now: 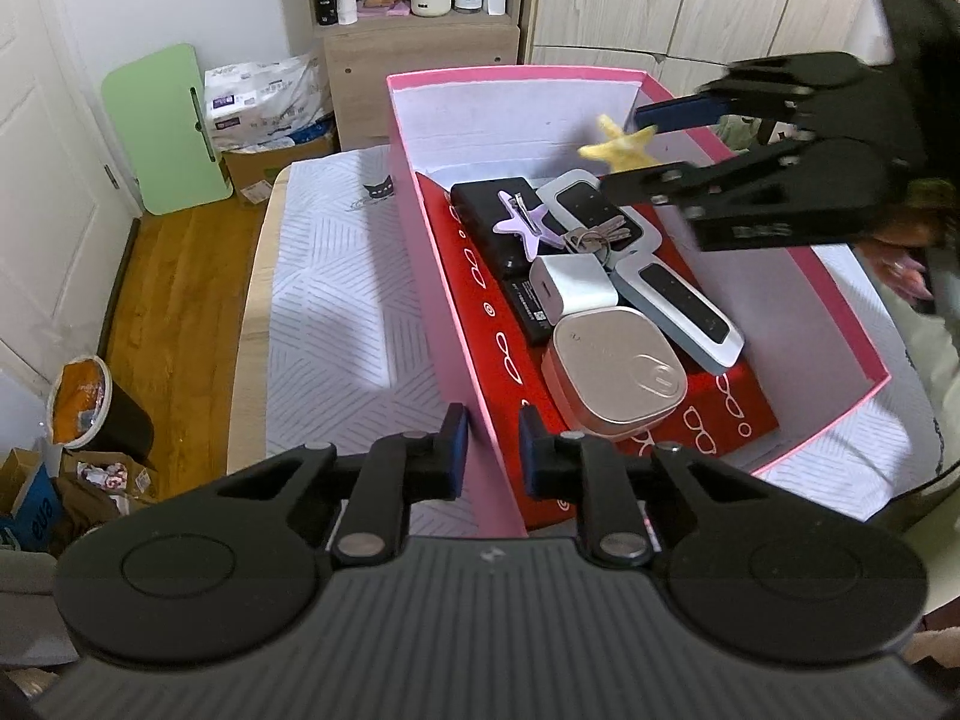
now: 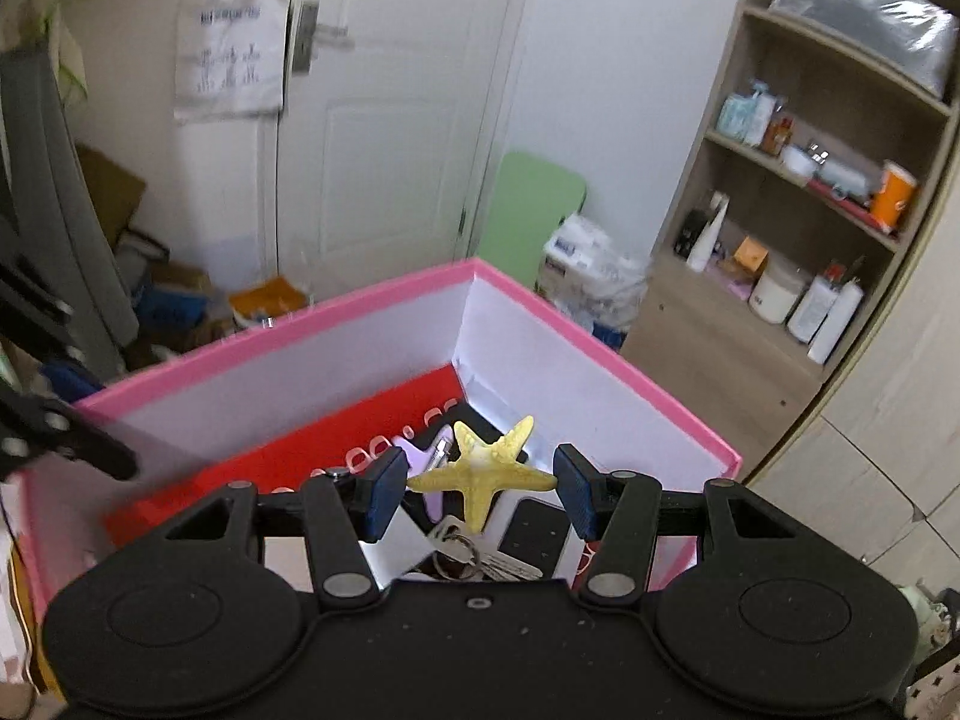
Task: Organize rigid objects
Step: 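Carry the yellow star clip with the right gripper into the box and release, then reach the right gripper to the cream plastic holder and grasp it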
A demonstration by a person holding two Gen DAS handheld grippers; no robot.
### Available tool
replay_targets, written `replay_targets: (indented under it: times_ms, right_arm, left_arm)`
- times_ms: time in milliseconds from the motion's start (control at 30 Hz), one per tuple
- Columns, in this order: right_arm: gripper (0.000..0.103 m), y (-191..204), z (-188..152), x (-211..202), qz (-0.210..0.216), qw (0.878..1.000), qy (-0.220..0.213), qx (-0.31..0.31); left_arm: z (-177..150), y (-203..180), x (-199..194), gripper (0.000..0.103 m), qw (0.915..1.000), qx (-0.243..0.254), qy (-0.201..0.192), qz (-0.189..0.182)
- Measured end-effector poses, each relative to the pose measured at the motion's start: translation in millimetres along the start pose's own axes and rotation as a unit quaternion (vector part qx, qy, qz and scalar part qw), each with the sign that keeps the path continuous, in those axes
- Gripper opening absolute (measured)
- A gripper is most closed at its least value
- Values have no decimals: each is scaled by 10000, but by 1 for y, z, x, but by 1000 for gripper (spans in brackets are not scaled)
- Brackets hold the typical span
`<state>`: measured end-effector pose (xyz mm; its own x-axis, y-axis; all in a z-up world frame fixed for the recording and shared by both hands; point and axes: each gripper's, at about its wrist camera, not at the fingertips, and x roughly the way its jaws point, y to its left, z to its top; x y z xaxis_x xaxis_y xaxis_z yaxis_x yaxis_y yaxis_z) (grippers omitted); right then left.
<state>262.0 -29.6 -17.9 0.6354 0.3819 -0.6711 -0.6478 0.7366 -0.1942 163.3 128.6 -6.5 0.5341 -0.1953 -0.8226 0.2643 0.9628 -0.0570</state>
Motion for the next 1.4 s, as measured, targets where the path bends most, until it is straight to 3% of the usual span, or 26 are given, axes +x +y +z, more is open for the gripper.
replay_targets:
  times_ms: [300,467,567,667,767,833,1033,1200,1400]
  right_arm:
    - [59,-4,5,46,74,9956,885,-307]
    - [61,-9,4,48,-63,9951,981,-125]
    - [62,-16,2,34,-216,9973,691,126]
    - [62,-26,-5,2,-200,9974,109,687]
    - [65,-37,-22,-40,-254,9894,-585,1304]
    - [66,-43,-35,-61,-344,9836,-800,1582]
    - [66,-70,-76,-104,-642,9716,-857,2111]
    - [66,-92,-115,-115,-801,9611,-871,2495]
    - [66,-93,-150,-90,-1004,9675,-825,2168]
  left_arm:
    - [-3,4,-1,17,9999,-85,-54,-100]
    - [-4,3,-2,17,9999,2,-83,-105]
    - [-5,2,-2,17,9999,21,-92,-97]
    - [-5,3,-3,17,9999,-26,-103,-108]
    - [-5,4,-2,17,9998,-84,-96,-118]
    - [-5,3,-2,17,9999,-92,-88,-101]
    - [-4,1,-2,17,9999,-89,-80,-43]
    - [-5,1,-3,17,9999,-112,-90,-51]
    - [-4,0,-2,17,9999,-105,-62,-16]
